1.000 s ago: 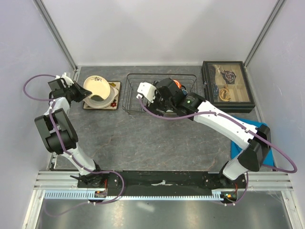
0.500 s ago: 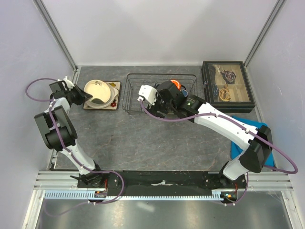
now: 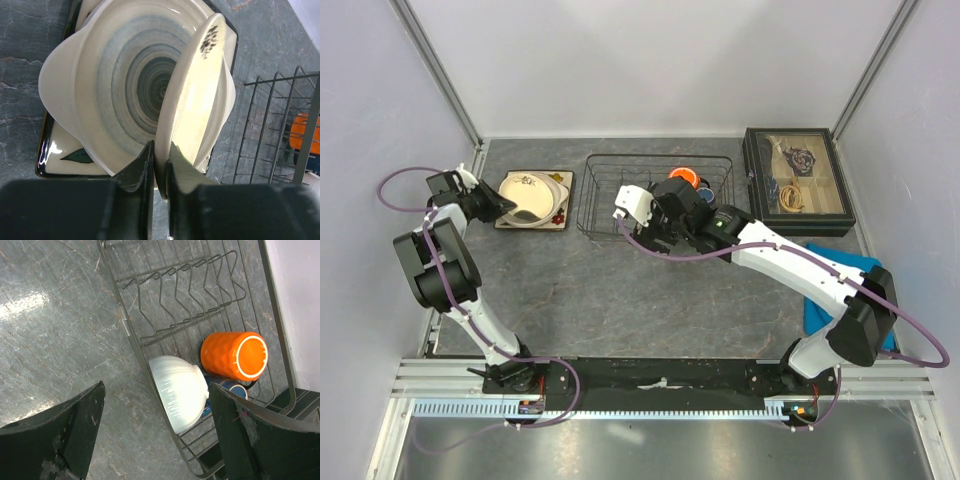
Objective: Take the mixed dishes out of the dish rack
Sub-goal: Place the plate at the center of the board.
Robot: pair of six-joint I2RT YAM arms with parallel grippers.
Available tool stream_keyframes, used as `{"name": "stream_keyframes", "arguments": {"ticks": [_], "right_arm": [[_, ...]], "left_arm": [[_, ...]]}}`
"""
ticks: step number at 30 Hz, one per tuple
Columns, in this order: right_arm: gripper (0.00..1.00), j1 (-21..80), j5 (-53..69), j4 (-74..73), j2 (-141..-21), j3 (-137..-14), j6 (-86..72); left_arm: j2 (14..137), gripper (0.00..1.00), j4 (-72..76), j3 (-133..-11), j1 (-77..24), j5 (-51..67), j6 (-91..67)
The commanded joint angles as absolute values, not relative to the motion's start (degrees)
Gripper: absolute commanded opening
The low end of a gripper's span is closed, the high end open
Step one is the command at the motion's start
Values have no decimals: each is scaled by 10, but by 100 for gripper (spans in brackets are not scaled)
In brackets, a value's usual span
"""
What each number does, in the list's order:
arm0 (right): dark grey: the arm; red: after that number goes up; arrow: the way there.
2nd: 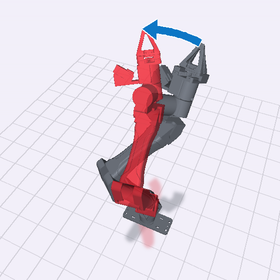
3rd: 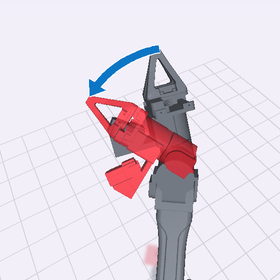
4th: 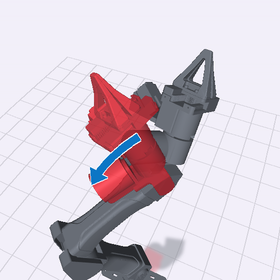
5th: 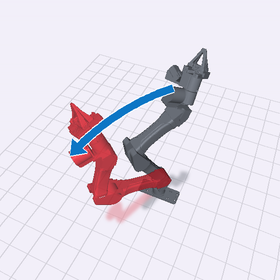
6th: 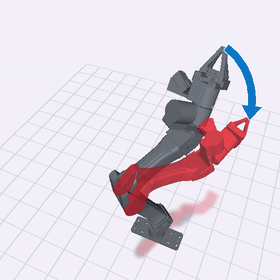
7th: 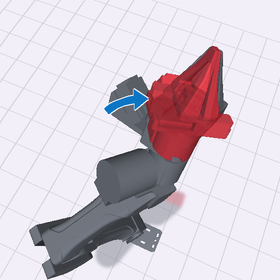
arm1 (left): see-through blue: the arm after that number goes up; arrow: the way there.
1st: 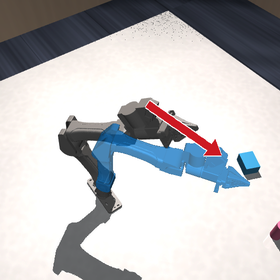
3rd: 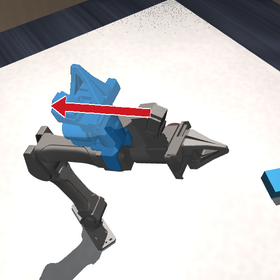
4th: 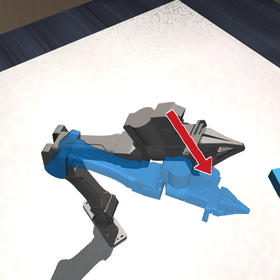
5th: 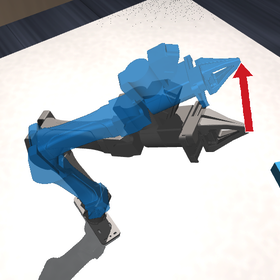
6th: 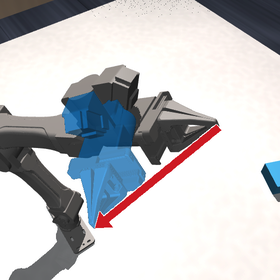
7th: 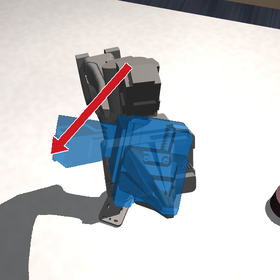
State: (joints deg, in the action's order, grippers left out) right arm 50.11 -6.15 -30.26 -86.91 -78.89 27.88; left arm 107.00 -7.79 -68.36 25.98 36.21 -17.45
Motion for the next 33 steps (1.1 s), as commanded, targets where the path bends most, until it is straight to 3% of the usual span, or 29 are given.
{"name": "stream_keyframes", "arguments": {"ticks": [1, 7, 10, 20, 33], "right_arm": [[92, 502, -66, -280, -842, -780, 279], [92, 502, -67, -278, -838, -773, 278], [92, 502, -68, -277, -837, -772, 279], [93, 502, -69, -277, -836, -773, 279], [92, 502, -66, -278, -834, -772, 277]], "left_arm": [[1078, 24, -80, -708, 262, 376, -184], [1081, 29, -84, -711, 261, 379, -181], [1083, 42, -87, -712, 262, 380, -179], [1087, 69, -112, -724, 262, 376, -165], [1092, 78, -173, -767, 262, 359, -137]]}}
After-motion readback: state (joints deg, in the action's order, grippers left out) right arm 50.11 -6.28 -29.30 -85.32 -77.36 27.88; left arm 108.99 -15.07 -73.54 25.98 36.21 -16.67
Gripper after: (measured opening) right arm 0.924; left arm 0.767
